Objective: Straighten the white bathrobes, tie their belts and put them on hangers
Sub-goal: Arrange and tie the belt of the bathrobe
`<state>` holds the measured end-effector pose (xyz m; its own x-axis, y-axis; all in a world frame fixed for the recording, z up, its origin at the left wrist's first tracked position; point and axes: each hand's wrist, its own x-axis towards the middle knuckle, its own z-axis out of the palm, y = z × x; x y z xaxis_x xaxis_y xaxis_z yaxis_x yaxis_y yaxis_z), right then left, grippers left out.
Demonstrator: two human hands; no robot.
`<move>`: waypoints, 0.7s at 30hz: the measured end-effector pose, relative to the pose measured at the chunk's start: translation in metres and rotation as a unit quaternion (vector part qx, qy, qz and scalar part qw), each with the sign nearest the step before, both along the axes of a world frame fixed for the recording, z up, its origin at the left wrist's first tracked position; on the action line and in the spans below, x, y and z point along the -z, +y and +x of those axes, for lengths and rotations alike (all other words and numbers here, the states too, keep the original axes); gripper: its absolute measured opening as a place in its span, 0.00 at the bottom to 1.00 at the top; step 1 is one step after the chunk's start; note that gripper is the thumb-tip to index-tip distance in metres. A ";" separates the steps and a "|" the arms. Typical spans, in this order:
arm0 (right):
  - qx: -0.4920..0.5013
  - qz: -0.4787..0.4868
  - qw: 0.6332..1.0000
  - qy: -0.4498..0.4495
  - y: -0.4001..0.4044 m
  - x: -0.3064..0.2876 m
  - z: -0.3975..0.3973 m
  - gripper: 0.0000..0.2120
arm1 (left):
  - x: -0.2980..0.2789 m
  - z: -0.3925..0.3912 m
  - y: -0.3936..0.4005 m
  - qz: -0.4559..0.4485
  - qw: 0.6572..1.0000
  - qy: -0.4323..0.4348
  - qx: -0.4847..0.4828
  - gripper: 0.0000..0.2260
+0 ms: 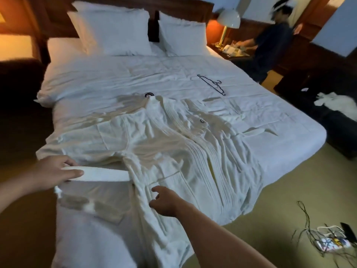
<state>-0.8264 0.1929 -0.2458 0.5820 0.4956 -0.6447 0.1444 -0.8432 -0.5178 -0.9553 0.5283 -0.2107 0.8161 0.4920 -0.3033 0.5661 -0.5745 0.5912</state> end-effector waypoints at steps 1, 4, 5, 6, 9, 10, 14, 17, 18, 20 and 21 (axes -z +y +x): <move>-0.008 0.005 1.000 -0.007 -0.002 -0.010 0.004 0.29 | -0.017 -0.004 -0.007 -0.037 0.999 -0.016 -0.010 0.06; -0.020 0.031 0.999 -0.028 -0.007 -0.049 0.019 0.27 | -0.084 -0.013 -0.035 -0.173 0.982 -0.044 -0.062 0.07; -0.019 0.040 0.999 -0.031 -0.011 -0.061 0.024 0.26 | -0.103 -0.011 -0.046 -0.226 0.969 -0.052 -0.081 0.10; -0.015 0.052 0.998 -0.026 -0.015 -0.074 0.029 0.25 | -0.122 -0.008 -0.058 -0.276 0.954 -0.064 -0.098 0.13; -0.011 0.083 0.996 -0.031 -0.034 -0.120 0.046 0.22 | -0.189 0.011 -0.101 -0.391 0.904 -0.122 -0.125 0.09; -0.007 0.095 0.994 -0.047 -0.042 -0.137 0.054 0.21 | -0.214 0.020 -0.115 -0.412 0.890 -0.142 -0.135 0.06; 0.031 0.125 0.985 -0.117 -0.077 -0.199 0.087 0.20 | -0.280 0.063 -0.158 -0.426 0.880 -0.172 -0.123 0.04; 0.065 0.149 0.975 -0.152 -0.100 -0.235 0.112 0.19 | -0.309 0.105 -0.187 -0.412 0.882 -0.199 -0.110 0.03; 0.075 0.156 0.972 -0.158 -0.105 -0.244 0.118 0.19 | -0.314 0.120 -0.195 -0.404 0.884 -0.210 -0.107 0.03; 0.089 0.163 0.965 -0.183 -0.119 -0.260 0.133 0.21 | -0.322 0.150 -0.214 -0.404 0.881 -0.220 -0.108 0.05; 0.100 0.164 0.962 -0.196 -0.126 -0.264 0.143 0.22 | -0.324 0.165 -0.226 -0.409 0.881 -0.216 -0.100 0.06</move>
<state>-0.6835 0.0669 0.0180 0.8528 0.4887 -0.1843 0.2352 -0.6745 -0.6998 -0.7905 0.3023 0.1132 0.8637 0.3999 -0.3068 0.2292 0.2305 0.9457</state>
